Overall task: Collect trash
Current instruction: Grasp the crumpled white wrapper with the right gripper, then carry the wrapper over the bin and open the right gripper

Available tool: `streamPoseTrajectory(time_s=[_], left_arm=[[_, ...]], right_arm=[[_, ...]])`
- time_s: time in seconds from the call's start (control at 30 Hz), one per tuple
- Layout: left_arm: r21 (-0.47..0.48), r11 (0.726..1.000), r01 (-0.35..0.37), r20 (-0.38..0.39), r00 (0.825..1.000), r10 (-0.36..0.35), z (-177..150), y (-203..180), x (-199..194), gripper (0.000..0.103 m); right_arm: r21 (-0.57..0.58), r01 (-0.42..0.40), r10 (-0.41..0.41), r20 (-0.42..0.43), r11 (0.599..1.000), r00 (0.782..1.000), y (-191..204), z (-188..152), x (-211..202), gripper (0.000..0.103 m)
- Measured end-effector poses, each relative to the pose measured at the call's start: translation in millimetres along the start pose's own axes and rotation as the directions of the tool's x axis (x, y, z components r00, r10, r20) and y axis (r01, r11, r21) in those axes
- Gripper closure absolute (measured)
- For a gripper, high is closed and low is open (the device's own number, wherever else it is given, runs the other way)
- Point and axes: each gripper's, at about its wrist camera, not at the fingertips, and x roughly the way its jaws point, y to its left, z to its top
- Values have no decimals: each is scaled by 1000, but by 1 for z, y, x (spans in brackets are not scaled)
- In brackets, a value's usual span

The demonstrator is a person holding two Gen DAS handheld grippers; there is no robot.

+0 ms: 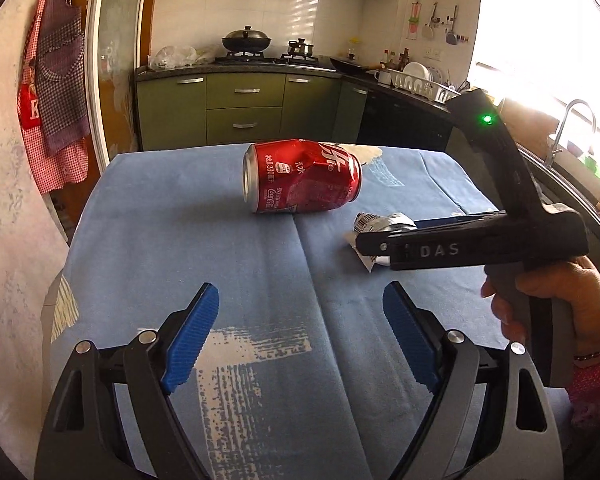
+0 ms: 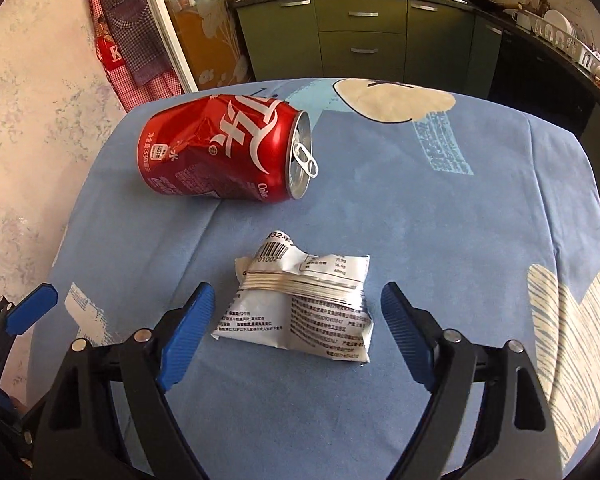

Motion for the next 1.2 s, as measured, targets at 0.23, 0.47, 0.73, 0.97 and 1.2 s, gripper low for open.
streamPoseTrajectory(time_s=[0.23,0.47,0.73,0.97,1.2], left_arm=[[10,1000,-15,2,1000,15,-2,-3,0,20],[16,1000,-14,-10,1000,14,-3,-5,6,19],[22,1000,-17,-18,1000,17,-5,-7,10,19],[22,1000,-8,-12,1000,8,-4,-8,10,19],[11,998,69,-1,998,-69,-4,-9,6,19]], right_arm=[[-20,57,-57,4,998,998,1,0,5,34],[-22,52,-52,16,998,999,-5,-6,-2,41],[6,4,-5,57,1000,998,-18,-20,-34,43],[57,1,-7,103,998,995,-43,-39,-76,43],[240,125,-162,144,963,976,-124,-70,-129,42]])
